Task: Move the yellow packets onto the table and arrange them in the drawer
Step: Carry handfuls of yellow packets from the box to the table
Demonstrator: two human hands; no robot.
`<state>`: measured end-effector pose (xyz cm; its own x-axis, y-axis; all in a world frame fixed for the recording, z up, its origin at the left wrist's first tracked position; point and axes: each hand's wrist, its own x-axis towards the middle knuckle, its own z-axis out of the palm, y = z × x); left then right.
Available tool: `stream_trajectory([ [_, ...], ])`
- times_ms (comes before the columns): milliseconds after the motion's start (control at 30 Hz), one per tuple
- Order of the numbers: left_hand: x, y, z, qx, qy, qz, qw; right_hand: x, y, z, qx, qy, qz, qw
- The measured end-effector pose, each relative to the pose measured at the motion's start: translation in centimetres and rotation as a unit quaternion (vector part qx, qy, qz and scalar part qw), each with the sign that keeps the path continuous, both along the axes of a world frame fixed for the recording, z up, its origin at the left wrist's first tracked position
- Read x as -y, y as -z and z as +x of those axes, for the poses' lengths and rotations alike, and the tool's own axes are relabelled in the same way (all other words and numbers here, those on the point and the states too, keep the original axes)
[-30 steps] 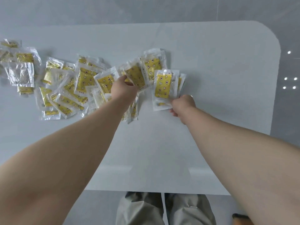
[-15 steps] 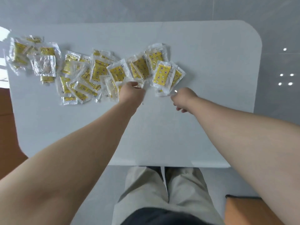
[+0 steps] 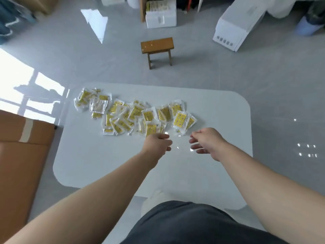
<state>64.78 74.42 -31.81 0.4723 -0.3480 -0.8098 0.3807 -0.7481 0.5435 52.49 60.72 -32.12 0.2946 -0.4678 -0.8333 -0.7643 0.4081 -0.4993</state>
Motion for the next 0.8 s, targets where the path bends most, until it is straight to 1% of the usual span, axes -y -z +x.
stream_trajectory([
  [100, -2.0, -2.3, -1.9, 0.02, -0.059, -0.031, 0.998, -1.1, -1.7, -0.5, 0.039, -0.017, -0.005, 0.999],
  [200, -4.9, -4.4, -4.4, 0.021, -0.153, -0.052, 0.987, -2.8, -2.8, -0.9, 0.071, -0.049, 0.003, 0.996],
  [333, -9.7, -5.9, -8.6, 0.026, -0.3, -0.064, 0.951, -6.0, -3.4, -1.3, 0.101, -0.115, 0.02, 0.988],
  [467, -14.8, -7.0, -12.7, 0.047, -0.398, -0.058, 0.915, -10.9, -4.8, -2.0, 0.114, -0.201, 0.035, 0.972],
  [633, -20.8, -7.9, -17.8, 0.071, -0.487, -0.068, 0.868, -17.8, -6.2, -2.9, 0.131, -0.34, 0.039, 0.931],
  [800, -27.3, -7.8, -24.6, 0.078, -0.604, -0.076, 0.79, -25.8, -7.1, -5.0, 0.132, -0.47, 0.037, 0.872],
])
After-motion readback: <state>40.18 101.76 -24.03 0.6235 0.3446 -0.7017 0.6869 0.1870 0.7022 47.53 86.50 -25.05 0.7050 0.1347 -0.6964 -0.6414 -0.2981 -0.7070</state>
